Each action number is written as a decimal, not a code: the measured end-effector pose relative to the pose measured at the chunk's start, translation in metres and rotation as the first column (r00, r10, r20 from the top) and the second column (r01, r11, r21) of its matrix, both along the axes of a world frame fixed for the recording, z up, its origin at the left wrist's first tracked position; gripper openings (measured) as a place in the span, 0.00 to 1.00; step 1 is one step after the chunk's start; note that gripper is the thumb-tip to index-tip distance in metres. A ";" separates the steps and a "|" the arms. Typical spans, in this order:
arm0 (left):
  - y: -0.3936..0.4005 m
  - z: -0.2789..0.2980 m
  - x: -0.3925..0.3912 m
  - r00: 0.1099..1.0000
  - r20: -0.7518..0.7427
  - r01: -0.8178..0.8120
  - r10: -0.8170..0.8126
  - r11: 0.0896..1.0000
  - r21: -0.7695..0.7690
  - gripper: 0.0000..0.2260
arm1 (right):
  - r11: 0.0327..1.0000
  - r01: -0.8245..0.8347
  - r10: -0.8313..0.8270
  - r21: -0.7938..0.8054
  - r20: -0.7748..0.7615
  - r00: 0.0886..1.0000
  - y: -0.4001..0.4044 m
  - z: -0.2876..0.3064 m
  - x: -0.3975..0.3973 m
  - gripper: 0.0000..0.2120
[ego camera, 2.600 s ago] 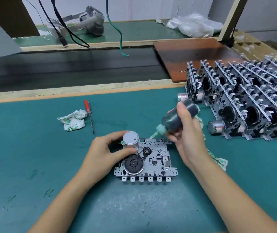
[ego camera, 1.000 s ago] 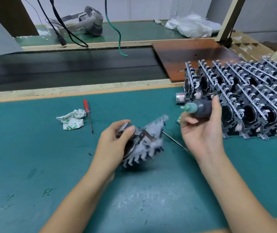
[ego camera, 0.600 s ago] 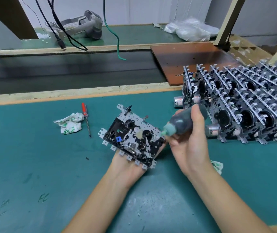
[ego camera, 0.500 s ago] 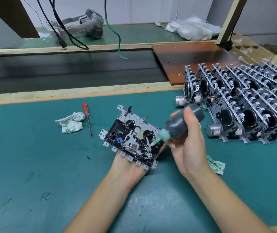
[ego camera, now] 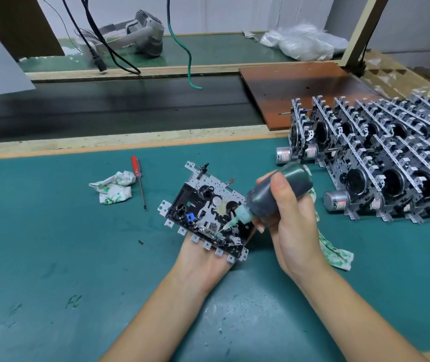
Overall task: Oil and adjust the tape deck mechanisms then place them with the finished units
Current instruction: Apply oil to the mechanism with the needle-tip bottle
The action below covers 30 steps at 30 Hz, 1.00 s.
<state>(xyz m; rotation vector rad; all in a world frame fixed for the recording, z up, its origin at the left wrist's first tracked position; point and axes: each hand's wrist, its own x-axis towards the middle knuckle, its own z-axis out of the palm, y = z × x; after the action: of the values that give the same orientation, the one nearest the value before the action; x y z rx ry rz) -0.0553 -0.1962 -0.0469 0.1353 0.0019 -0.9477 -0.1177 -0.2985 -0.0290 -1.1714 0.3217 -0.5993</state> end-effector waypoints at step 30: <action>0.023 0.005 0.015 0.469 0.870 -0.823 -0.154 0.282 0.494 0.13 | 0.949 0.070 -0.131 -0.309 -0.180 0.975 -0.039 -0.023 0.017 0.18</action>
<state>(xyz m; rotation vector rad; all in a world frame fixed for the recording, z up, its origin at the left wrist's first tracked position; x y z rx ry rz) -0.0399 -0.1728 -0.0422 1.6471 -0.3021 -0.1095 -0.1009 -0.3379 -0.0519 -1.5212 0.4750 -0.6369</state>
